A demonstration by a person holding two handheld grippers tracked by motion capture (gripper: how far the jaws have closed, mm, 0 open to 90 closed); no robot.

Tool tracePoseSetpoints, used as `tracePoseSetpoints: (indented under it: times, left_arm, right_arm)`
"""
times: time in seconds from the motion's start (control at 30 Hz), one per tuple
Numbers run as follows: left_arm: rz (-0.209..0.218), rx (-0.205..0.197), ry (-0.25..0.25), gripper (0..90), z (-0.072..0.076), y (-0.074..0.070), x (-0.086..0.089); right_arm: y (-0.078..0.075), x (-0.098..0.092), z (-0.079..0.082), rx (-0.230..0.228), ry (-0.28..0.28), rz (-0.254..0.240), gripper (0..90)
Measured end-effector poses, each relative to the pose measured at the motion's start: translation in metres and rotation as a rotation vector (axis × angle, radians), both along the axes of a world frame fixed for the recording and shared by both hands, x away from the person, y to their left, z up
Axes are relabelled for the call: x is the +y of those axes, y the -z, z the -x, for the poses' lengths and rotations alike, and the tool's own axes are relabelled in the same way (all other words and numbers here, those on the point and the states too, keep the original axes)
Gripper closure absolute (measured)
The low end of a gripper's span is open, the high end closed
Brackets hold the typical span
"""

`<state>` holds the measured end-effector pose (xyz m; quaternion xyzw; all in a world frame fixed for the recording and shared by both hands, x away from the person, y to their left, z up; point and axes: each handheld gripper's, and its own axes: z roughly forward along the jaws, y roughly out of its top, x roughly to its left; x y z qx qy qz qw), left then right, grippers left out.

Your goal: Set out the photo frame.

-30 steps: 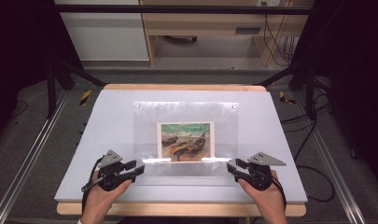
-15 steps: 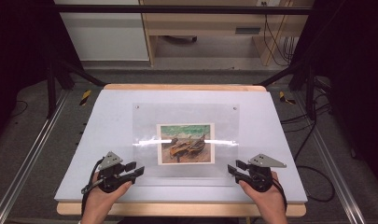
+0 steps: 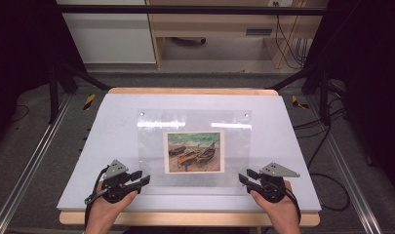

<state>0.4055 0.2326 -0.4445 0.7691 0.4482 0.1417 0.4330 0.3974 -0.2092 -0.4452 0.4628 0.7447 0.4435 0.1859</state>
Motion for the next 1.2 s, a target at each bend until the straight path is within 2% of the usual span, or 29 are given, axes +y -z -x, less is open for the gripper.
tracePoseSetpoints:
  times: [1.2]
  left_arm:
    - [-0.029,0.002,0.025,62.5,0.0058,0.0018,0.0015]
  right_arm:
    - [0.0025,-0.0015,0.0078,0.003,-0.01,0.018,66.8]
